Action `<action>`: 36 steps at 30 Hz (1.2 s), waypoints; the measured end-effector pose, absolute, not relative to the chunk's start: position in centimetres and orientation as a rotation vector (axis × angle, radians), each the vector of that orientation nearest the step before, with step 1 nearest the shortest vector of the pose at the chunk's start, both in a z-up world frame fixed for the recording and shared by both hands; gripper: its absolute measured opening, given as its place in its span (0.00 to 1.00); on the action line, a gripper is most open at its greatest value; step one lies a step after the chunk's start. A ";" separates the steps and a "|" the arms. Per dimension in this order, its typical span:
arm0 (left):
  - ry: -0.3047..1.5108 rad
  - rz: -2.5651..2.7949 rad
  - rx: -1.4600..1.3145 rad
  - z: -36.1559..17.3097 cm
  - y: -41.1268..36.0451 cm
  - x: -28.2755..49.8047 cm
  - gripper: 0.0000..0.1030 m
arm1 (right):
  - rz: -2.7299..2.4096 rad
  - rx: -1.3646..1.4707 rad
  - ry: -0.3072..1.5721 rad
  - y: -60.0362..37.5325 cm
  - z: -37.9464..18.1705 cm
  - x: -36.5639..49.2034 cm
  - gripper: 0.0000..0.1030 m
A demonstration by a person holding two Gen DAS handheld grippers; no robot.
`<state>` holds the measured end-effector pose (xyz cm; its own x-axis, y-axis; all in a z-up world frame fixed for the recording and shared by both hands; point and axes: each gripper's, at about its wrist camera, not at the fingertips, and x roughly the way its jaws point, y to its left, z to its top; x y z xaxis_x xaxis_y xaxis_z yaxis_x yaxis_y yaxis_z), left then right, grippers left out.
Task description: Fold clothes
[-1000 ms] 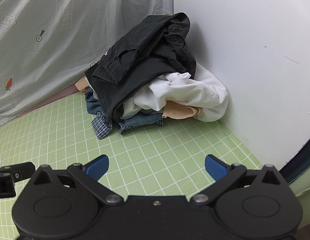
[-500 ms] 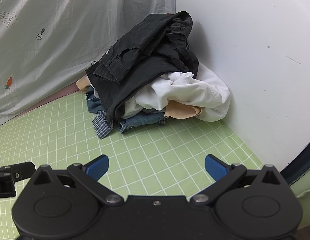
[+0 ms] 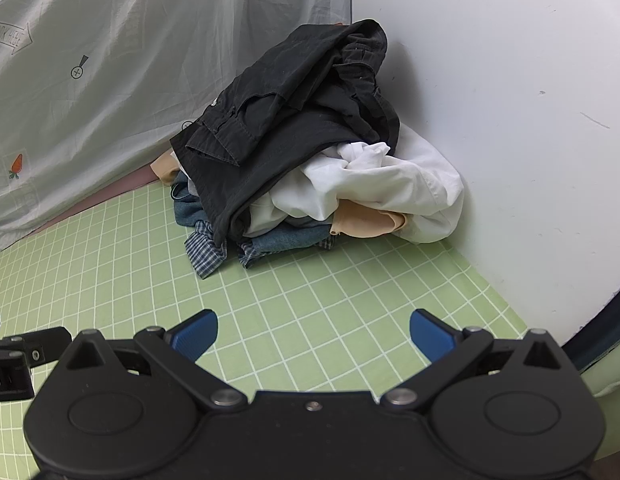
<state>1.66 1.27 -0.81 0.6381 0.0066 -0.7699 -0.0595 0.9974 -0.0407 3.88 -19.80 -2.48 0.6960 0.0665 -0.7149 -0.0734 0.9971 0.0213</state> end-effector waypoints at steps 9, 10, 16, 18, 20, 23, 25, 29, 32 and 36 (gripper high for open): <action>0.888 0.043 -0.065 -1.2 1.2 3.2 1.00 | 0.081 -0.011 0.804 -19.5 -2.7 5.3 1.00; 0.889 0.044 -0.065 -1.2 1.3 3.5 1.00 | 0.081 -0.011 0.805 -19.5 -2.7 5.5 1.00; 0.901 0.043 -0.067 -1.7 1.3 5.6 1.00 | 0.072 -0.001 0.810 -19.7 -3.1 7.5 1.00; 0.900 0.042 -0.071 -1.8 1.3 6.6 1.00 | 0.068 0.003 0.811 -19.8 -3.2 8.4 1.00; 0.900 0.038 -0.077 -2.0 1.4 7.8 1.00 | 0.063 0.008 0.809 -19.9 -3.3 9.5 1.00; 0.901 0.031 -0.087 -2.3 1.4 9.7 1.00 | 0.050 0.017 0.803 -20.1 -3.6 11.5 1.00; 0.903 0.029 -0.088 -2.6 1.6 11.6 1.00 | 0.041 0.027 0.800 -20.4 -3.8 13.0 1.00; 0.923 0.031 -0.083 -3.3 1.9 15.5 1.00 | 0.021 0.037 0.795 -20.8 -4.5 16.8 0.95; 0.940 0.048 -0.074 -3.7 2.1 19.1 0.99 | -0.006 0.027 0.770 -21.2 -4.6 20.0 0.89; 0.960 0.031 -0.088 -4.4 2.0 24.0 0.96 | -0.036 0.002 0.715 -22.0 -4.4 24.8 0.83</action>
